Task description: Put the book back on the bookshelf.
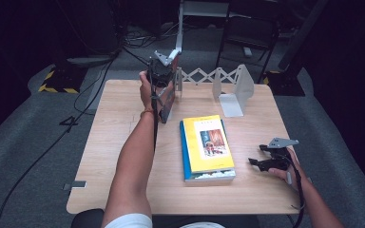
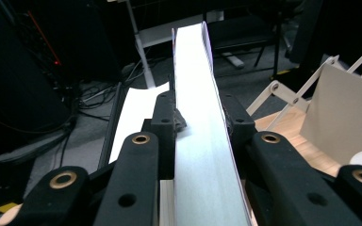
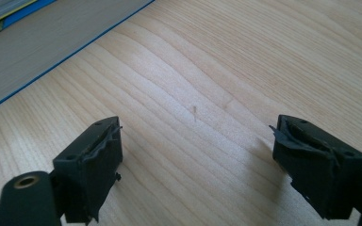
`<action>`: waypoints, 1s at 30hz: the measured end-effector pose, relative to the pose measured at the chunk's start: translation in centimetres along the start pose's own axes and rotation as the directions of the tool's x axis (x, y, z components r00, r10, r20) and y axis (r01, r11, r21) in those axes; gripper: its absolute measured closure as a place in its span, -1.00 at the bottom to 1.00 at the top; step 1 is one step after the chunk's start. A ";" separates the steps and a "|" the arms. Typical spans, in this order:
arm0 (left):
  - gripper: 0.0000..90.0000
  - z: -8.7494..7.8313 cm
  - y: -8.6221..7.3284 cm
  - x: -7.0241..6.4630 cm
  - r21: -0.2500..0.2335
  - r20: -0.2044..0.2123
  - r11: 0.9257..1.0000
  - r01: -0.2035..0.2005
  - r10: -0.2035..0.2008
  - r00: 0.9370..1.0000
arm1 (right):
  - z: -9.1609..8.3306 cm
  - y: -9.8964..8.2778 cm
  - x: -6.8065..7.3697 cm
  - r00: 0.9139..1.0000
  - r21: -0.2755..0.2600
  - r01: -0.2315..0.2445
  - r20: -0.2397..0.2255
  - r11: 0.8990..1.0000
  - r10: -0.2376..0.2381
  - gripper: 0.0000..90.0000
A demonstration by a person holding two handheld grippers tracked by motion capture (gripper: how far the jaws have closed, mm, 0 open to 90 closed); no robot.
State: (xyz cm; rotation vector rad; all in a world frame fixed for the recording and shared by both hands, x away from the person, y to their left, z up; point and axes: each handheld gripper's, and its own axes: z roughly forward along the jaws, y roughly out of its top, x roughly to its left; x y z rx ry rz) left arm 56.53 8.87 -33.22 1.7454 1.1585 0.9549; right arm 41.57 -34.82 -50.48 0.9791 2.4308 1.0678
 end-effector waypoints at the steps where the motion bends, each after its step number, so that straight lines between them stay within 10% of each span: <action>1: 0.60 0.0 0.0 0.0 -0.005 0.001 1.000 0.002 -0.002 1.000 | 0.0 0.0 0.0 1.000 0.000 0.000 0.000 1.000 0.000 -0.63; 15: 0.50 -0.7 0.0 -0.3 -0.050 -0.038 0.999 -0.002 0.000 0.999 | 0.0 0.0 0.0 1.000 0.000 0.000 0.000 1.000 0.000 -0.63; 30: 0.36 -1.7 0.2 0.4 -0.046 0.016 0.999 0.000 0.001 1.000 | 0.0 0.0 0.0 1.000 0.000 0.000 0.000 1.000 0.000 -0.64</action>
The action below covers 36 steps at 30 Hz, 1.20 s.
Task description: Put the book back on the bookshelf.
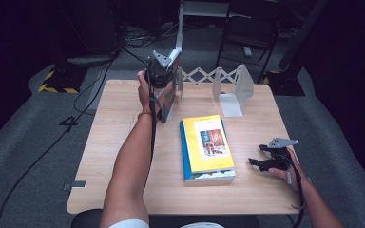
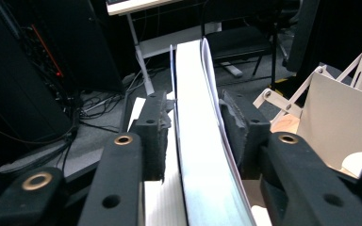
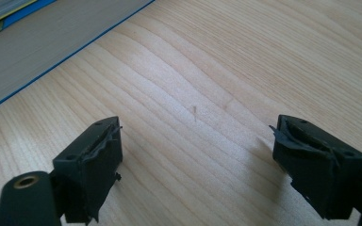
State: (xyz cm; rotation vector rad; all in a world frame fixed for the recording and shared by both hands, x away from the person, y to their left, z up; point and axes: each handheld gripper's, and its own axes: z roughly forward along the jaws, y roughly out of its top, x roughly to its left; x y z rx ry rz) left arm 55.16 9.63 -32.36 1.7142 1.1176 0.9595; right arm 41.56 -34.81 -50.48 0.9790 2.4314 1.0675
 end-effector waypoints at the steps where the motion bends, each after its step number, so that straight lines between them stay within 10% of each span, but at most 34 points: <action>1: 0.35 -0.2 0.0 0.1 -0.002 0.007 1.000 0.007 -0.007 1.000 | 0.0 0.0 0.0 1.000 0.001 0.000 0.001 1.000 0.000 -0.64; 36: 0.06 -5.3 -1.3 1.7 -0.021 0.119 0.999 -0.040 0.042 0.992 | 0.0 0.0 0.0 1.000 0.003 -0.001 0.002 1.000 0.001 -0.64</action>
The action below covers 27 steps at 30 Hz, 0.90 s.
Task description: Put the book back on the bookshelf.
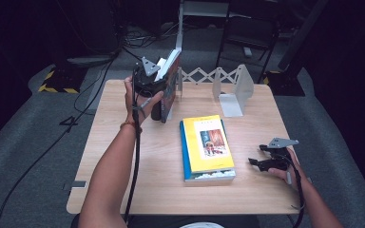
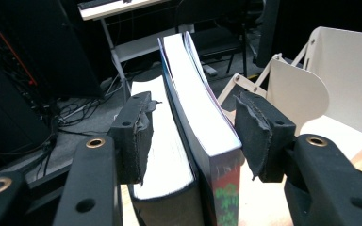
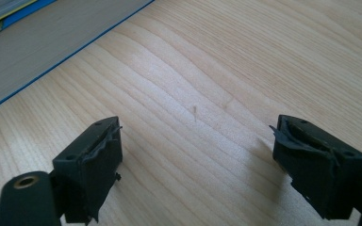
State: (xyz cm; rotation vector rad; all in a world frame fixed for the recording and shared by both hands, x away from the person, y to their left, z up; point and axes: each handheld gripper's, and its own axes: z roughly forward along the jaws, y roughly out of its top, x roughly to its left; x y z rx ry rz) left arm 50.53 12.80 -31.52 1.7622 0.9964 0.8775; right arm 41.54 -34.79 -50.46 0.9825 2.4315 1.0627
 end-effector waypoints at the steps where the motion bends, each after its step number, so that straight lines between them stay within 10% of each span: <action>1: 0.06 -0.2 -0.1 0.0 -0.003 0.004 1.000 0.000 0.000 1.000 | 0.0 0.0 0.0 1.000 0.000 0.000 0.000 1.000 0.000 -0.64; 27: 0.00 -3.9 -5.6 -0.6 0.046 0.088 0.997 -0.054 0.050 0.995 | 0.0 0.0 0.0 1.000 -0.001 -0.001 0.003 1.000 0.001 -0.64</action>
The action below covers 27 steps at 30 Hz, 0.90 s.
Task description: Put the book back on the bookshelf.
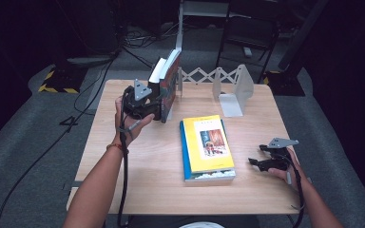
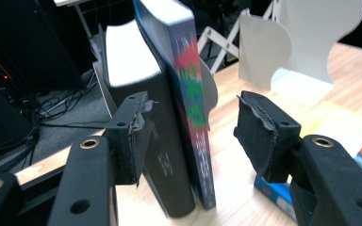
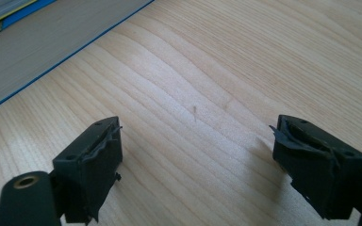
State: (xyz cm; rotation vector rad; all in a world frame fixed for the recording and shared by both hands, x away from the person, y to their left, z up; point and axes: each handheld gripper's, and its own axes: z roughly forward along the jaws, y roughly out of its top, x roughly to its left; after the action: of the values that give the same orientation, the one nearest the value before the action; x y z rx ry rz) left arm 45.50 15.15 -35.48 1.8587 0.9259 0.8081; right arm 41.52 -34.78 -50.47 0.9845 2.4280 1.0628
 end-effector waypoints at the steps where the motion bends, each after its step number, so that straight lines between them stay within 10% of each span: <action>1: -0.01 0.0 -0.4 -0.2 0.006 0.005 1.000 -0.003 0.003 1.000 | 0.0 0.0 0.0 1.000 0.000 0.000 0.000 1.000 0.000 -0.64; 13: -0.13 0.6 -4.3 -2.2 0.111 0.107 0.992 -0.063 0.051 0.993 | 0.0 0.0 0.0 1.000 0.001 -0.002 0.001 1.000 0.002 -0.63; 27: -0.35 1.3 -10.1 -4.7 0.258 0.264 0.957 -0.133 0.063 0.962 | -0.1 0.1 0.2 1.000 0.012 0.000 0.005 1.000 -0.001 -0.61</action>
State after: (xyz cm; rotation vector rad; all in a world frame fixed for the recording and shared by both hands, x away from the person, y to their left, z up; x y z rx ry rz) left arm 41.42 13.97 -45.83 2.2045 0.8173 0.5008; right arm 41.40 -34.64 -50.32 0.9892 2.4329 1.0452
